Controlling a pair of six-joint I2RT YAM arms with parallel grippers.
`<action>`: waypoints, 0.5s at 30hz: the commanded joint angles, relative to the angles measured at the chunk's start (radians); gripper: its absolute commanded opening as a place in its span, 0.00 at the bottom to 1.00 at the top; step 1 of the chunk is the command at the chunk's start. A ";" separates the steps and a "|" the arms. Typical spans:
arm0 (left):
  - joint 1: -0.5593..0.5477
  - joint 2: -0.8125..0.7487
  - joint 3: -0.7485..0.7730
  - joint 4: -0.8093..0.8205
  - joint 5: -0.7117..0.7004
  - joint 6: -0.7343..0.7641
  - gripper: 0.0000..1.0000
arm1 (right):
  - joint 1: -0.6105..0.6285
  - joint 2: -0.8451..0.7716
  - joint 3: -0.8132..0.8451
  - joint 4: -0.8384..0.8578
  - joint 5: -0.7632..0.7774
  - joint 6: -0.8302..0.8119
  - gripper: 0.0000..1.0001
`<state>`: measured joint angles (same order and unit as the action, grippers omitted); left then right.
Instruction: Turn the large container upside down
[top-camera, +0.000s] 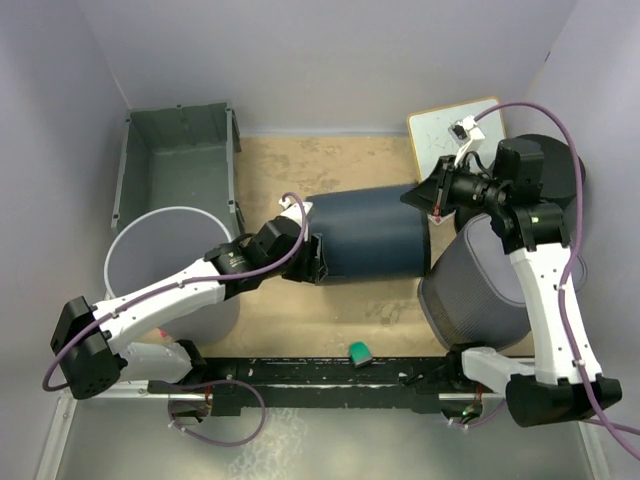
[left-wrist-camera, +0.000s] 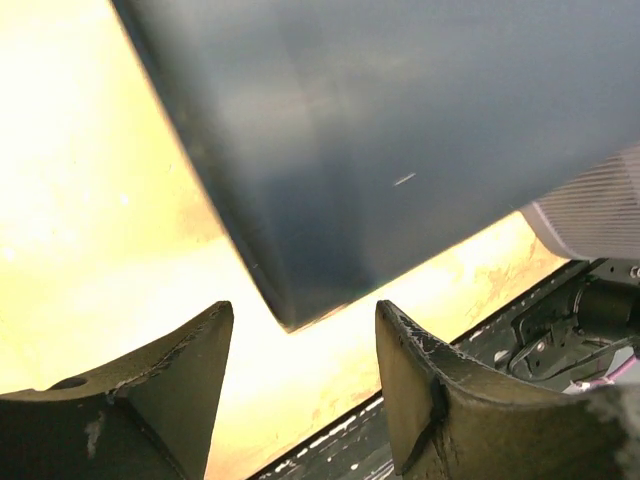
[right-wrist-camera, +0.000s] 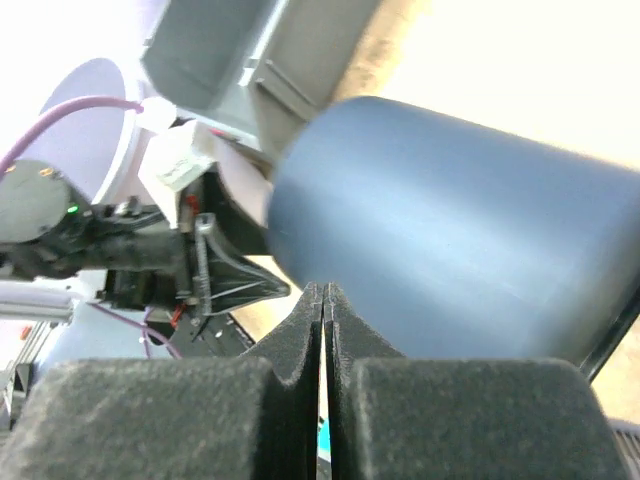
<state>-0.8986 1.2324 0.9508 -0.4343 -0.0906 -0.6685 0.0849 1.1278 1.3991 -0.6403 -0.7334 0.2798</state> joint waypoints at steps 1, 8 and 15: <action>0.001 0.036 0.085 0.048 -0.050 0.022 0.56 | 0.095 -0.055 0.028 0.075 -0.021 0.073 0.00; 0.017 0.040 0.101 0.052 -0.070 0.018 0.56 | 0.239 -0.049 -0.003 0.070 0.184 0.098 0.00; 0.019 -0.023 0.118 0.031 -0.086 0.015 0.57 | 0.139 0.003 0.090 -0.124 0.522 -0.041 0.66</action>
<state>-0.8883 1.2713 1.0100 -0.4179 -0.1482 -0.6643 0.3107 1.1088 1.4326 -0.6880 -0.4011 0.3103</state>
